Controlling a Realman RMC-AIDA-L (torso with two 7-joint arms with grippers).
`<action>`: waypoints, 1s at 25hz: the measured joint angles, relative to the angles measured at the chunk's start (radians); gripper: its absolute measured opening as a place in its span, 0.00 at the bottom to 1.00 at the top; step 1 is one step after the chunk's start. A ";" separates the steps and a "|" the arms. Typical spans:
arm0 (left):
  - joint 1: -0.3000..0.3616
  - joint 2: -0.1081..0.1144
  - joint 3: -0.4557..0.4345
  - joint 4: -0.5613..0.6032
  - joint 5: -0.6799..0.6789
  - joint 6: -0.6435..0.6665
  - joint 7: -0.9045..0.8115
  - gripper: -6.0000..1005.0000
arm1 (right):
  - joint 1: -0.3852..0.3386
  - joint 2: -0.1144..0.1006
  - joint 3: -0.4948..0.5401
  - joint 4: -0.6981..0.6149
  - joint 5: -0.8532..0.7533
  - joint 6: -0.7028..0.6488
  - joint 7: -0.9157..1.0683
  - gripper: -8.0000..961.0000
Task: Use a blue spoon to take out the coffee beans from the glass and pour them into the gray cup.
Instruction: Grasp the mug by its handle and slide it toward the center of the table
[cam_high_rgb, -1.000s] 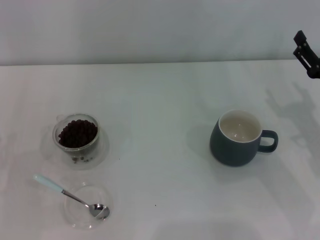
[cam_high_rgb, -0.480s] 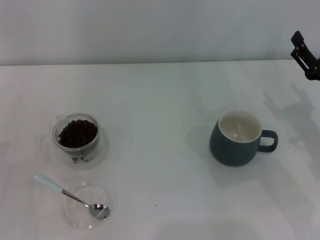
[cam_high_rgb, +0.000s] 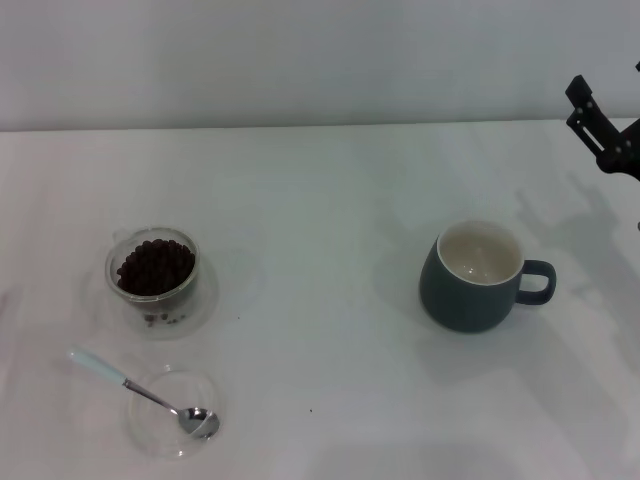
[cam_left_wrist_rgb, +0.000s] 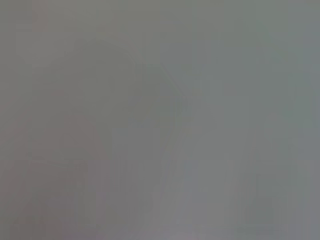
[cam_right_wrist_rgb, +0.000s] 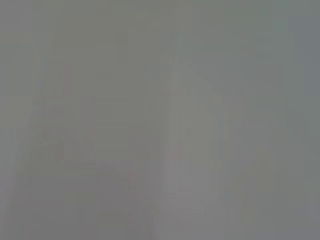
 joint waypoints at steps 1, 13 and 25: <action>0.000 0.000 0.000 0.000 0.001 0.000 0.000 0.83 | 0.000 0.000 -0.002 0.000 0.000 0.000 0.000 0.89; 0.010 0.001 0.000 0.007 0.002 0.025 -0.011 0.83 | -0.048 -0.028 -0.011 0.008 -0.069 -0.034 0.017 0.89; 0.029 0.004 0.000 0.009 0.002 0.062 -0.060 0.83 | -0.162 -0.139 -0.009 0.019 -0.364 -0.147 0.228 0.89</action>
